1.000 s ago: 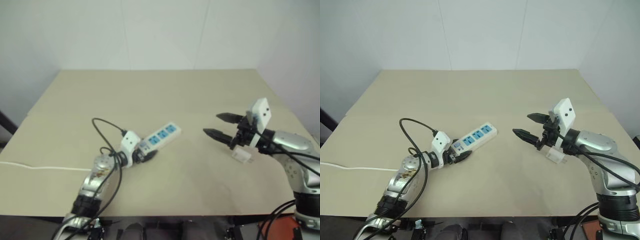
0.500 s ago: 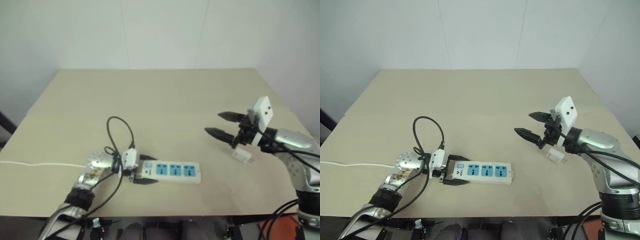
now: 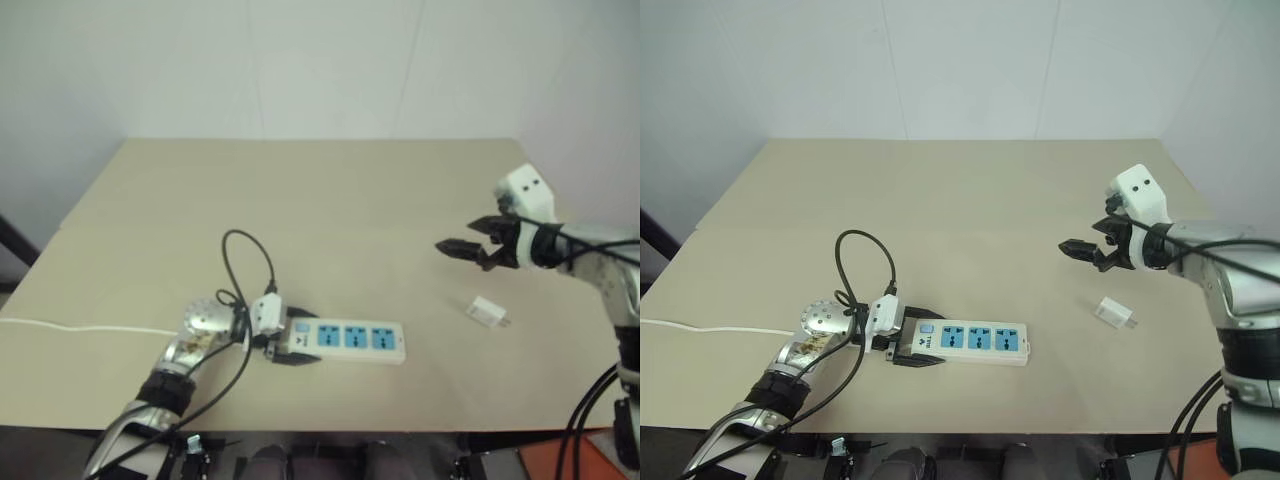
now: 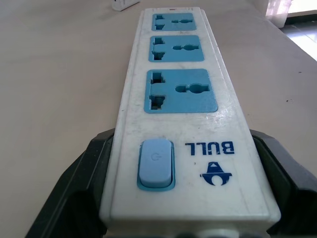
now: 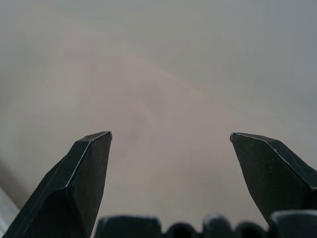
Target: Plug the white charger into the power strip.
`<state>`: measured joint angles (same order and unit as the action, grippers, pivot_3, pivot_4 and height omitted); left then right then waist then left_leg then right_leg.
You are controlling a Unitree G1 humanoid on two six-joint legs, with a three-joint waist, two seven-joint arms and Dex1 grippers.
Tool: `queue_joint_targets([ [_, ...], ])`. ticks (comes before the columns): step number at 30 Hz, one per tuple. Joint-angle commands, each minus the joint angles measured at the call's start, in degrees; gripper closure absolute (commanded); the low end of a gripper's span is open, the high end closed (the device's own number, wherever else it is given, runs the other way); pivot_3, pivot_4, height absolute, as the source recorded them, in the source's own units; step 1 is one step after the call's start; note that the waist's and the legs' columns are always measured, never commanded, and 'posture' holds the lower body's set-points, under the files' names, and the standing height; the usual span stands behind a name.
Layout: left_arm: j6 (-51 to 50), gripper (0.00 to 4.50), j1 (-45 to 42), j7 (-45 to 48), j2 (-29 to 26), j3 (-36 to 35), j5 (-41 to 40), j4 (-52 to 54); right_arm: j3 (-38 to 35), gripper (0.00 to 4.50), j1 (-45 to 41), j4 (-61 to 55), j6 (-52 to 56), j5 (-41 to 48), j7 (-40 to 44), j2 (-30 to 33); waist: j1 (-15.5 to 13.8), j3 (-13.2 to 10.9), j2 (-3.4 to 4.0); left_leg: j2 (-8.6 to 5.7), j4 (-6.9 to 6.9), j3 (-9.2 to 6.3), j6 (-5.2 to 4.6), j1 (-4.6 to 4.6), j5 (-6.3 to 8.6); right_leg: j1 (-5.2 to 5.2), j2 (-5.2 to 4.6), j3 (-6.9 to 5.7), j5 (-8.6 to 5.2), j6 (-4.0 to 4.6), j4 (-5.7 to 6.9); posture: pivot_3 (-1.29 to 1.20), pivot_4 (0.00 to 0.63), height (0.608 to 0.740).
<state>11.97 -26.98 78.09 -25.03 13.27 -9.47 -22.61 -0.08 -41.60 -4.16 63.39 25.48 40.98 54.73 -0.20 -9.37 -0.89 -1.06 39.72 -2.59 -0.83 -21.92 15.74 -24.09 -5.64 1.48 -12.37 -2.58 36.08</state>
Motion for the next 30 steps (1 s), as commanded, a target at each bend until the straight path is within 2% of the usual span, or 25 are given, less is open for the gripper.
queue_joint_targets([
  [1,-3.2,1.18,1.14,-2.28,-0.53,1.56,2.29,0.86,5.01,0.0,-4.29,-0.15,7.01,-1.12,2.28,4.02,0.01,0.01,0.03,0.0,0.01,0.0,-0.01,-0.02,0.0,-0.02,0.0,0.0,0.0,0.0,0.0,0.0,0.15,0.74],
  [4,-4.17,1.18,0.99,-2.88,-0.49,1.9,2.67,1.7,12.51,0.0,-6.53,-0.9,9.36,-1.32,8.16,8.53,-0.06,0.02,0.04,0.0,0.01,0.0,-0.01,-0.04,0.0,-0.04,-0.01,-0.02,0.0,0.0,-0.01,0.0,0.15,0.74],
  [7,-5.7,1.18,1.02,-4.09,0.08,2.28,2.9,2.38,19.03,0.0,-6.89,-1.62,7.11,-3.32,13.82,12.46,-0.14,0.02,0.04,0.0,0.03,0.0,-0.01,-0.05,0.01,-0.01,-0.02,-0.05,-0.01,-0.01,-0.02,0.0,0.15,0.74],
  [10,-7.01,1.18,1.22,-4.64,0.27,2.83,2.99,3.17,22.43,0.0,-6.26,0.06,1.83,-6.19,18.0,13.89,-0.04,0.02,0.04,0.0,0.03,0.02,-0.01,-0.05,0.01,-0.02,-0.02,-0.06,-0.01,-0.02,-0.03,0.0,0.15,0.74],
  [21,-8.1,1.18,2.61,-5.92,0.0,3.72,3.23,4.96,30.46,0.0,-7.47,9.06,-10.47,-18.23,28.2,11.57,-0.12,0.02,0.05,-0.01,0.03,0.02,-0.01,-0.06,0.0,-0.03,-0.03,-0.07,0.0,-0.04,-0.06,0.0,0.15,0.74],
  [30,-8.2,1.18,3.29,-7.18,0.37,4.05,3.32,5.59,33.78,0.0,-7.98,17.6,-15.75,-26.55,30.93,5.37,-0.28,0.03,0.05,-0.02,0.03,0.01,0.0,-0.06,0.0,-0.01,-0.03,-0.08,0.0,-0.04,-0.07,0.0,0.15,0.74],
])
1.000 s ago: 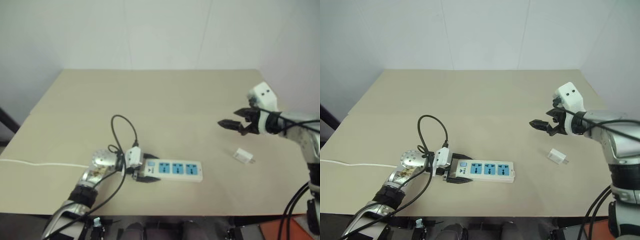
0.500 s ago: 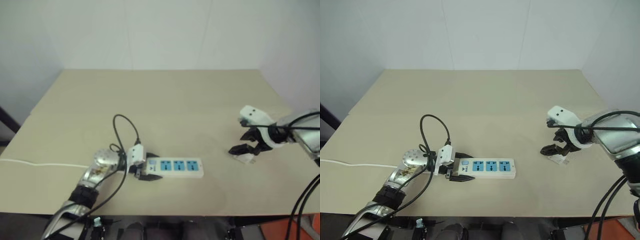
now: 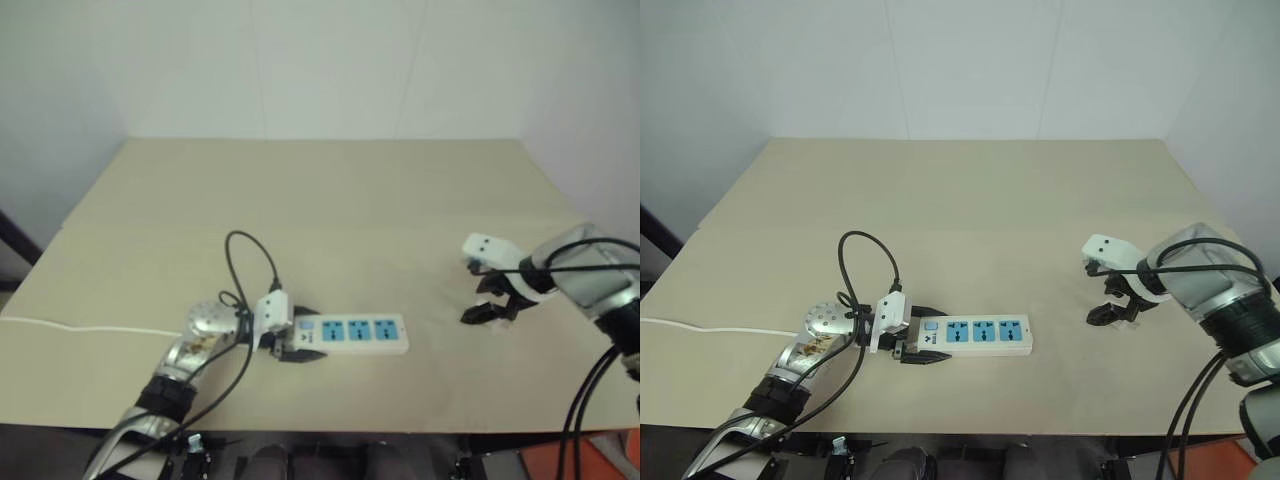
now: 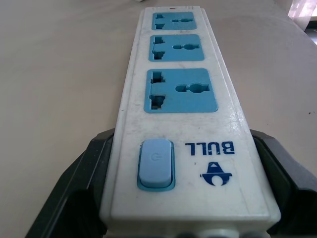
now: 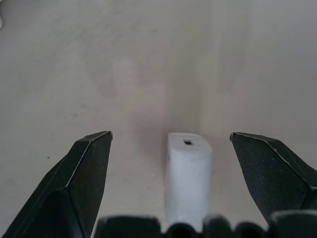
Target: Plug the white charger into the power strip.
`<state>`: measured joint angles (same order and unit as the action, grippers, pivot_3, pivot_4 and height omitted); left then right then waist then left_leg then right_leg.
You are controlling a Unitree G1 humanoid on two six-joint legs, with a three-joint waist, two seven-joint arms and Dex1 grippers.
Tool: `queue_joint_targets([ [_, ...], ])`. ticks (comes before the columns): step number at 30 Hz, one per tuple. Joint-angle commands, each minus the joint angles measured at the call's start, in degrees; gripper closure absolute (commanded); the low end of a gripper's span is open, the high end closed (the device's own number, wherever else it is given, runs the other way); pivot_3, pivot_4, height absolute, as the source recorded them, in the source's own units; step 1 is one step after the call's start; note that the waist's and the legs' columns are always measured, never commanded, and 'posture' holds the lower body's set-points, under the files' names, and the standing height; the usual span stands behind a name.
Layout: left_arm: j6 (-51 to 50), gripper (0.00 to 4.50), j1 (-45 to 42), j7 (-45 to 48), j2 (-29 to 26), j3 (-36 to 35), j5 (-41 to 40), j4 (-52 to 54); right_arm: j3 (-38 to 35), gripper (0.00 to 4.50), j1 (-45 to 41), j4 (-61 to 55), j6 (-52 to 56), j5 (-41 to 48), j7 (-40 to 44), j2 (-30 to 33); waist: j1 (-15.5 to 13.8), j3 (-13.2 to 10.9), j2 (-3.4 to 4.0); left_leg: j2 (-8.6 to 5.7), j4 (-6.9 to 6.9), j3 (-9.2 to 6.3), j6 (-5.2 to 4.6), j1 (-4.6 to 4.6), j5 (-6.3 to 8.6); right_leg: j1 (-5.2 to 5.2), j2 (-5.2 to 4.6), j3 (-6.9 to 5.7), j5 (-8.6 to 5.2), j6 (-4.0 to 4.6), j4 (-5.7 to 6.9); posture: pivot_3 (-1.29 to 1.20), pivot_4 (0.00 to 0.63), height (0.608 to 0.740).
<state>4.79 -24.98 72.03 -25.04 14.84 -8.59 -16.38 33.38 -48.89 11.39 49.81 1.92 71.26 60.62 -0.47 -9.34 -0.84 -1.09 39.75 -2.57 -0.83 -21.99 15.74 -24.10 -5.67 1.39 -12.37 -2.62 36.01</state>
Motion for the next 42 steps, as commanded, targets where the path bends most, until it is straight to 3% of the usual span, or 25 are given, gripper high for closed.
queue_joint_targets([
  [1,-0.91,1.18,1.3,-1.26,0.39,2.49,2.5,-0.65,0.76,0.0,-0.61,3.02,-2.57,-3.92,0.99,-1.1,-0.04,0.0,0.0,-0.01,0.0,0.0,0.0,0.0,0.0,0.0,0.0,0.0,0.0,0.0,0.0,0.0,0.15,0.74],
  [9,-1.08,1.18,1.76,-1.5,0.15,2.46,2.26,-0.06,1.32,0.0,0.01,7.96,-5.3,-8.38,2.69,-4.1,-0.04,0.09,-0.05,-0.02,0.01,-0.02,0.0,0.15,0.0,0.17,-0.01,-0.03,0.0,0.0,0.0,0.0,0.15,0.74],
  [20,-1.18,1.18,1.54,-1.42,-0.46,2.53,2.05,-0.05,-0.64,3.32,2.51,4.41,-4.2,-10.48,3.98,-4.66,0.01,0.11,-0.06,0.01,-0.02,-0.2,-0.01,0.72,0.02,0.88,0.0,-0.23,-0.02,-0.01,-0.21,0.0,0.15,0.74],
  [26,-1.03,1.18,1.06,-1.11,-0.65,2.49,2.09,-0.67,-2.79,3.32,2.92,3.17,-3.8,-10.75,2.91,-5.13,0.05,0.11,-0.06,0.01,-0.02,-0.22,-0.01,0.72,0.02,0.88,-0.01,-0.25,-0.02,-0.01,-0.22,0.0,0.15,0.74],
  [29,-0.95,1.18,0.8,-0.85,-0.87,2.46,2.13,-0.89,-9.87,3.32,1.4,2.94,-3.44,-6.5,-0.1,-8.51,0.4,0.11,-0.06,0.01,-0.02,-0.22,-0.01,0.72,0.02,0.88,-0.01,-0.25,-0.01,-0.01,-0.22,0.0,0.15,0.74],
  [36,-0.79,1.18,0.48,0.06,-1.7,2.32,1.9,-1.13,-35.01,3.32,2.55,-7.5,-4.68,10.27,-11.15,-22.22,0.8,0.1,-0.04,0.01,-0.11,-0.43,-0.01,0.7,0.02,0.83,-0.01,-0.25,-0.02,-0.02,-0.19,0.0,0.15,0.74],
  [42,-0.7,1.18,-0.14,0.78,-2.43,2.18,1.75,-1.58,-39.31,3.32,12.89,-20.08,-8.68,18.41,-14.62,-30.19,0.7,0.13,-0.09,0.04,-0.23,-0.49,-0.05,0.7,0.05,0.84,0.0,-0.36,-0.07,-0.05,-0.25,0.0,0.15,0.74],
])
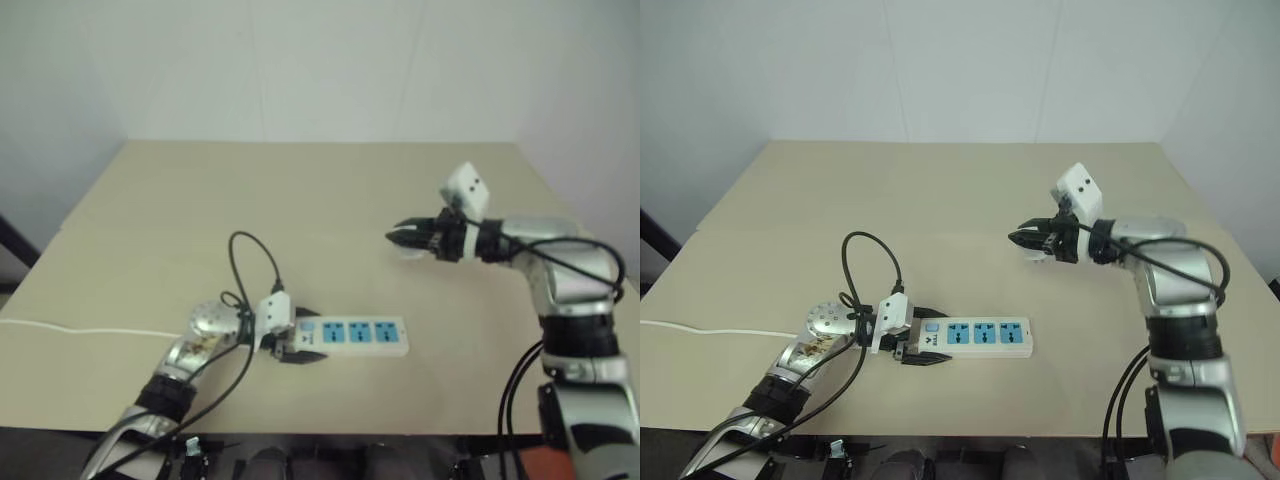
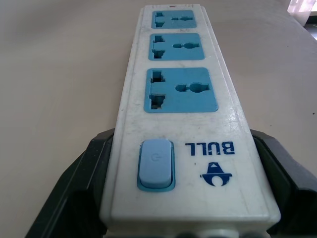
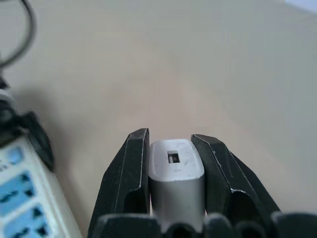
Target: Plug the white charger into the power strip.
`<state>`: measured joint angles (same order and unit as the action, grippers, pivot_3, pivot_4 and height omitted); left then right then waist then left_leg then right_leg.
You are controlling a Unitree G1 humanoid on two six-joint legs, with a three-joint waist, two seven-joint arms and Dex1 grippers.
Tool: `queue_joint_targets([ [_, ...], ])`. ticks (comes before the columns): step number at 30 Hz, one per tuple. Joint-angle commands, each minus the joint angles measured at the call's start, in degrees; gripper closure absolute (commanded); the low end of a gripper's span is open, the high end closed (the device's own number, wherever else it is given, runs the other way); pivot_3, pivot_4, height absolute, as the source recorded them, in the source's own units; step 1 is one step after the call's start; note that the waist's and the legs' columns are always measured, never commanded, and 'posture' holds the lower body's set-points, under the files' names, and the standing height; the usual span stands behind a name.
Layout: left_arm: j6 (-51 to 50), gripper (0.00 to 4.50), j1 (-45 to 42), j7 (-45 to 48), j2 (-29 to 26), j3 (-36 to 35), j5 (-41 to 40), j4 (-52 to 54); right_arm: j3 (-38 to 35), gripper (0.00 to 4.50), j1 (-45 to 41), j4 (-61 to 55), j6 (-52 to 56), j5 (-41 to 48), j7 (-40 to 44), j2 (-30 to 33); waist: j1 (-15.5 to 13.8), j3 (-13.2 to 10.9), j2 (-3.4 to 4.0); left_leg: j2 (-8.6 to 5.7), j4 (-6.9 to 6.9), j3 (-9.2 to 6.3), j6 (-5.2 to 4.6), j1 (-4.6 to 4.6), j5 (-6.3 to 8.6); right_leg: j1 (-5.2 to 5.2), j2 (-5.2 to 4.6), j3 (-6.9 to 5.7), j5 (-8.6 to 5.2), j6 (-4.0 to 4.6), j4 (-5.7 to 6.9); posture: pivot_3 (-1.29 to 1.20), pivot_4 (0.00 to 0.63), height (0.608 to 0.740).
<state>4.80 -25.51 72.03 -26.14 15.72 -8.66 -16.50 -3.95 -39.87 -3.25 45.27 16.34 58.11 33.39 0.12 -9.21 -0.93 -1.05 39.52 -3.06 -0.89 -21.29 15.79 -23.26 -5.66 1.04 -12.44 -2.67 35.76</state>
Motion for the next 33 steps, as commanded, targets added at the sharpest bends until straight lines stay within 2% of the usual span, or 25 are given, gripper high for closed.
queue_joint_targets([
  [1,-0.68,1.18,0.34,0.89,-1.49,1.24,1.8,-1.55,-2.6,3.32,5.95,-6.78,-6.23,5.74,-1.79,-5.47,0.2,0.0,0.0,0.0,-0.03,0.0,0.0,0.0,0.0,-0.02,0.0,0.02,0.0,0.0,0.0,0.0,0.15,0.74],
  [4,-0.54,1.18,0.3,1.2,-1.85,1.1,1.72,-1.78,-3.17,3.32,10.23,-6.74,-11.7,10.77,0.64,-11.22,0.66,-0.02,0.03,0.0,-0.11,0.01,0.0,0.01,0.0,-0.08,0.0,0.09,-0.02,0.01,0.03,0.0,0.15,0.74],
  [10,-0.51,1.18,0.4,1.53,-2.56,0.95,1.82,-1.97,3.41,3.32,13.43,0.72,-23.26,9.06,4.18,-17.09,0.87,-0.02,0.03,0.02,-0.17,0.04,0.0,0.22,0.0,0.01,0.06,0.14,-0.03,0.02,0.06,0.0,0.15,0.74],
  [19,-0.71,1.18,0.88,1.41,-3.42,0.76,1.75,-1.36,9.52,3.32,14.45,9.2,-35.29,5.52,7.23,-18.85,0.96,-0.02,0.03,0.03,-0.23,0.08,0.01,0.22,-0.01,-0.04,0.1,0.14,-0.04,0.04,0.08,0.0,0.15,0.74],
  [33,-0.91,1.18,1.14,1.27,-3.57,1.23,1.99,-0.94,11.85,3.32,14.76,10.69,-37.86,5.54,7.05,-20.24,1.09,-0.02,0.03,0.06,-0.28,0.05,0.01,0.25,-0.01,-0.05,0.12,0.14,-0.05,0.07,0.08,0.0,0.15,0.74],
])
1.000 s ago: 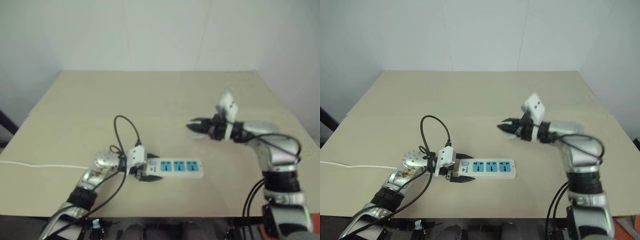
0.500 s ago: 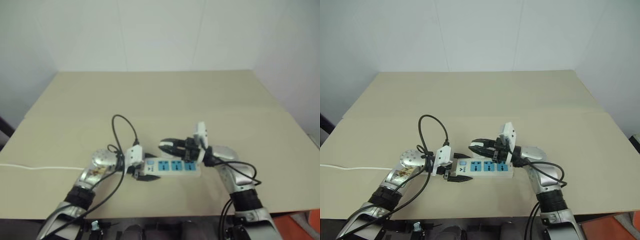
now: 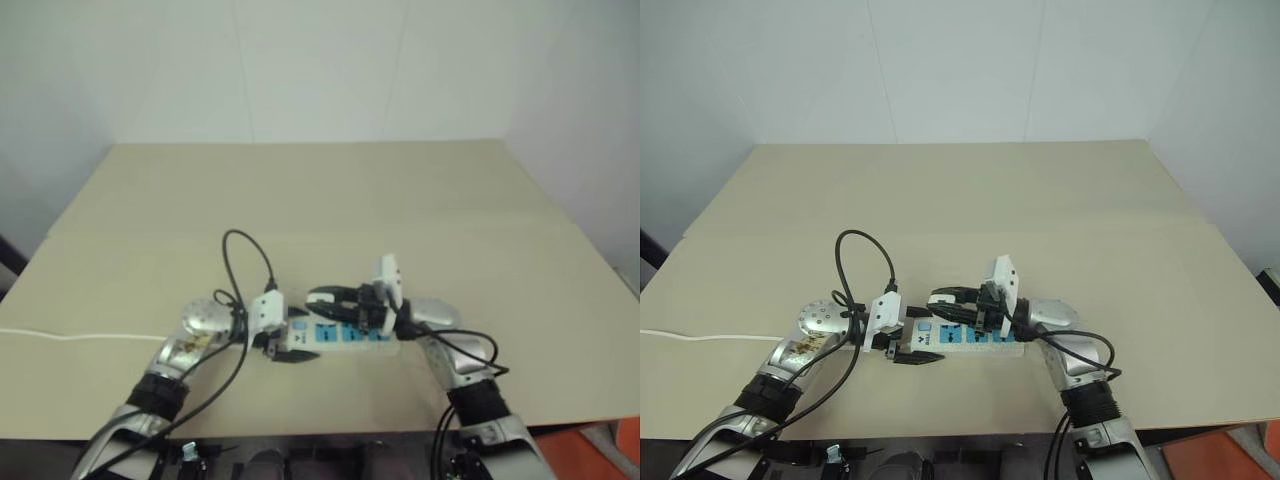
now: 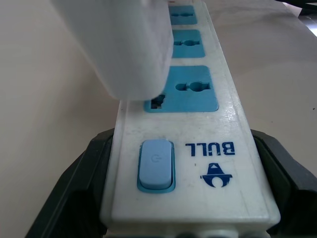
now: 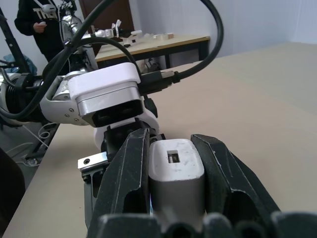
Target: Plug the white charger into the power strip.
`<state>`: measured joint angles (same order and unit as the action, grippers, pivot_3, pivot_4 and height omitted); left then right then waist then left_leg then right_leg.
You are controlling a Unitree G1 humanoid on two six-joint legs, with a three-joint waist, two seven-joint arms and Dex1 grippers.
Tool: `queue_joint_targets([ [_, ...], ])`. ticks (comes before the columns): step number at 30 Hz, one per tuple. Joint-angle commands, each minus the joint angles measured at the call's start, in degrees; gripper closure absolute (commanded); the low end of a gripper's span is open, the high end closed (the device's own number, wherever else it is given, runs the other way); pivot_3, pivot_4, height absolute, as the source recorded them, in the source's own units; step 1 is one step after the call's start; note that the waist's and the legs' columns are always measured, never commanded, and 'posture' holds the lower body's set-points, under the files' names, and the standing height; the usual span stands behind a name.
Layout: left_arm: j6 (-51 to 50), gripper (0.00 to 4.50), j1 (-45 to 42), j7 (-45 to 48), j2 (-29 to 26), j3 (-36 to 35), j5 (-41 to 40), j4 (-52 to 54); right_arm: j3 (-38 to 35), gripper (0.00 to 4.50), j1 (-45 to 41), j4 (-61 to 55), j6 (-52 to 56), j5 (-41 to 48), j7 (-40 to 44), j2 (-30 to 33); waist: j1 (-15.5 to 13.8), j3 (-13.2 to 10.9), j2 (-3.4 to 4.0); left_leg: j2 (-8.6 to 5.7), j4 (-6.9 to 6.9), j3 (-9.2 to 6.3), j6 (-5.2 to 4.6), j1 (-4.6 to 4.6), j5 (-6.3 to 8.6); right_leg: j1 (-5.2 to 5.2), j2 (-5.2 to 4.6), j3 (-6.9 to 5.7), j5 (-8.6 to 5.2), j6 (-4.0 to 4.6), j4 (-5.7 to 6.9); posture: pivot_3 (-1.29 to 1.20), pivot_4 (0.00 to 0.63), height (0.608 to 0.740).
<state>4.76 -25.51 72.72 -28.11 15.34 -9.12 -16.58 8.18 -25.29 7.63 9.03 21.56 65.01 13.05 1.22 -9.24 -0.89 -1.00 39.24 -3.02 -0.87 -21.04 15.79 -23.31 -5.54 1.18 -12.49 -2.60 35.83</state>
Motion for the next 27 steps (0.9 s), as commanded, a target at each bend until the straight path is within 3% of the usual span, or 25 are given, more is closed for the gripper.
queue_joint_targets([
  [1,-0.89,1.18,1.11,0.57,-1.58,1.64,2.44,-0.89,-0.25,3.32,0.15,-0.14,-1.71,0.37,0.15,0.15,-0.01,0.0,0.0,0.0,0.0,0.0,0.0,0.0,0.0,0.0,0.0,0.0,0.0,0.0,0.0,0.0,0.15,0.74],
  [27,-0.49,1.18,0.48,0.72,-1.53,1.78,2.6,-1.87,1.49,3.32,-1.2,4.63,-10.3,-1.6,4.07,1.36,-0.05,0.0,0.0,0.0,-0.02,0.02,0.0,0.05,0.0,0.02,0.0,0.0,-0.01,0.01,0.02,0.0,0.15,0.74],
])
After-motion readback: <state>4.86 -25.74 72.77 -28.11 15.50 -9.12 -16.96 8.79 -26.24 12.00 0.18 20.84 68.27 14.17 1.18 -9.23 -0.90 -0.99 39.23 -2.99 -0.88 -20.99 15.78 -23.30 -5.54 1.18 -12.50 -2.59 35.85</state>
